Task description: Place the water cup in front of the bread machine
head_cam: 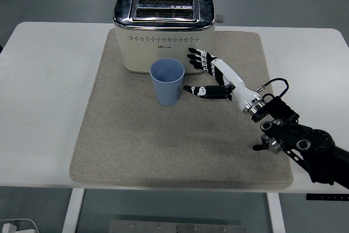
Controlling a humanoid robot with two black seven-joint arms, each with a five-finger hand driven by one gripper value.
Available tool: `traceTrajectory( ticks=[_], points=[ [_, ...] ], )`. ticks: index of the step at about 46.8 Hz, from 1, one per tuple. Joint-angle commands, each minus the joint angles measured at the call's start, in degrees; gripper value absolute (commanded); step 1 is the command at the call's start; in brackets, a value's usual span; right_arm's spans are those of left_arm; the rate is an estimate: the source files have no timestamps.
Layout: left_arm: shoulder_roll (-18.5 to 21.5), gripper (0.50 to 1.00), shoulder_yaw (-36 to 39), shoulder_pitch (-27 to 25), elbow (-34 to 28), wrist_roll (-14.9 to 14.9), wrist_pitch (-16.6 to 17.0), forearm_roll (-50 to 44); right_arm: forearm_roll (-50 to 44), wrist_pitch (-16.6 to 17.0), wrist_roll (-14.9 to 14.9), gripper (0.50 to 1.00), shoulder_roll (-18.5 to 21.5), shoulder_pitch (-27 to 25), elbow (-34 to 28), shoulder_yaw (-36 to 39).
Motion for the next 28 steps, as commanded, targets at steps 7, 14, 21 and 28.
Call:
traceTrajectory(
  ticks=[7, 14, 21, 28],
  points=[
    [0.0, 1.0, 0.0, -0.1, 0.0, 0.0, -0.1, 0.0, 0.0, 0.3, 0.0, 0.936, -9.8, -2.3, 4.5, 0.9],
    [0.0, 1.0, 0.0, 0.0, 0.0, 0.0, 0.0, 0.0, 1.6, 3.4, 0.0, 0.936, -16.6, -2.5, 4.5, 1.0],
    [0.0, 1.0, 0.0, 0.0, 0.0, 0.0, 0.0, 0.0, 7.3, 4.3, 0.0, 0.936, -20.1, -1.5, 2.9, 1.0],
    [0.0, 1.0, 0.0, -0.1, 0.0, 0.0, 0.0, 0.0, 14.1, 4.0, 0.0, 0.936, -19.6, 0.6, -2.7, 1.0]
  ],
)
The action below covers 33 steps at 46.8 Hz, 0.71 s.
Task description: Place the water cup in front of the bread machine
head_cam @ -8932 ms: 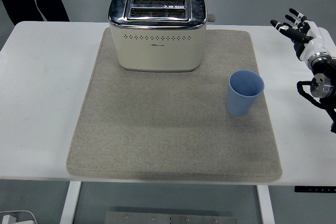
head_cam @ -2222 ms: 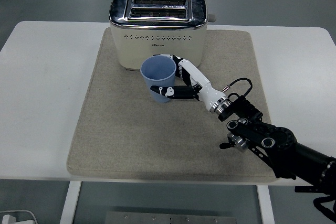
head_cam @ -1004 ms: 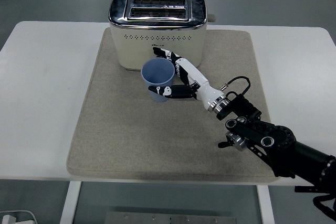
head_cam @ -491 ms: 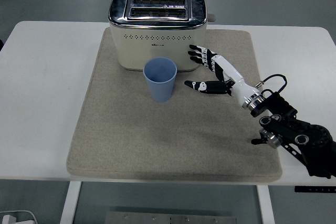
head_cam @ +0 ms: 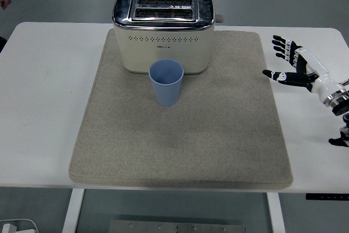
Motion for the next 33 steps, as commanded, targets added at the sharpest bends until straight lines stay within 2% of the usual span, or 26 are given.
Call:
traceTrajectory(
  ticks=[1, 7, 12, 16, 24, 28, 33],
  points=[
    [0.0, 1.0, 0.0, 0.0, 0.0, 0.0, 0.0, 0.0, 4.9, -0.2, 0.0, 0.936, 0.5, 1.3, -3.5, 0.0],
    [0.0, 1.0, 0.0, 0.0, 0.0, 0.0, 0.0, 0.0, 12.0, -0.3, 0.0, 0.936, 1.1, 2.4, -6.0, -0.1],
    [0.0, 1.0, 0.0, 0.0, 0.0, 0.0, 0.0, 0.0, 13.9, -0.4, 0.0, 0.936, 2.9, 3.3, -7.0, -0.1],
    [0.0, 1.0, 0.0, -0.1, 0.0, 0.0, 0.0, 0.0, 14.9, -0.2, -0.1, 0.936, 4.5, 4.2, -10.5, 0.0],
    [0.0, 1.0, 0.0, 0.0, 0.0, 0.0, 0.0, 0.0, 17.0, 0.3, -10.2, 0.936, 11.1, 8.1, -19.3, -0.1],
    [0.0, 1.0, 0.0, 0.0, 0.0, 0.0, 0.0, 0.0, 17.0, 0.2, -12.1, 0.936, 12.7, 9.6, -19.8, -0.1],
    [0.0, 1.0, 0.0, 0.0, 0.0, 0.0, 0.0, 0.0, 17.1, 0.0, -12.6, 0.936, 14.2, 11.1, -19.8, -0.1]
  ],
)
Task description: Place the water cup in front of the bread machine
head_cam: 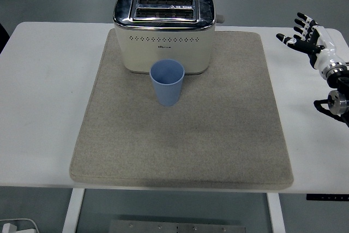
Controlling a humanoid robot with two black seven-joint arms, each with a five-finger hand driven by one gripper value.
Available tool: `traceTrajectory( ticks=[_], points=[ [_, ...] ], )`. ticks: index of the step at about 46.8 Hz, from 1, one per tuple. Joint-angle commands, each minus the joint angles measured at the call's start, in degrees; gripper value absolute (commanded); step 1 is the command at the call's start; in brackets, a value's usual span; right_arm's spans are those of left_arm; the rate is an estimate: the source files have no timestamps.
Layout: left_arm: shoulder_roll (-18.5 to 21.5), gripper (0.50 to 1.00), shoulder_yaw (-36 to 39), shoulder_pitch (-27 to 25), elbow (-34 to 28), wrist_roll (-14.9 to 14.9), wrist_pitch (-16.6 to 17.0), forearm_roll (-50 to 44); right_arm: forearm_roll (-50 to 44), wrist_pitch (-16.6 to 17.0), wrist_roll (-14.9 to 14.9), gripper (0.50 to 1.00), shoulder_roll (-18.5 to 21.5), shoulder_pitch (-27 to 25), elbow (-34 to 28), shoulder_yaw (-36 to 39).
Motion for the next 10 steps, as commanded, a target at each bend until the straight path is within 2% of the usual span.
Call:
traceTrajectory(
  ticks=[1, 10],
  points=[
    [0.0, 1.0, 0.0, -0.1, 0.0, 0.0, 0.0, 0.0, -0.1, -0.2, -0.3, 0.936, 1.7, 1.2, -0.1, 0.0],
    [0.0, 1.0, 0.0, 0.0, 0.0, 0.0, 0.0, 0.0, -0.1, 0.0, -0.3, 0.938, 3.3, 2.6, -0.8, -0.2]
  ],
)
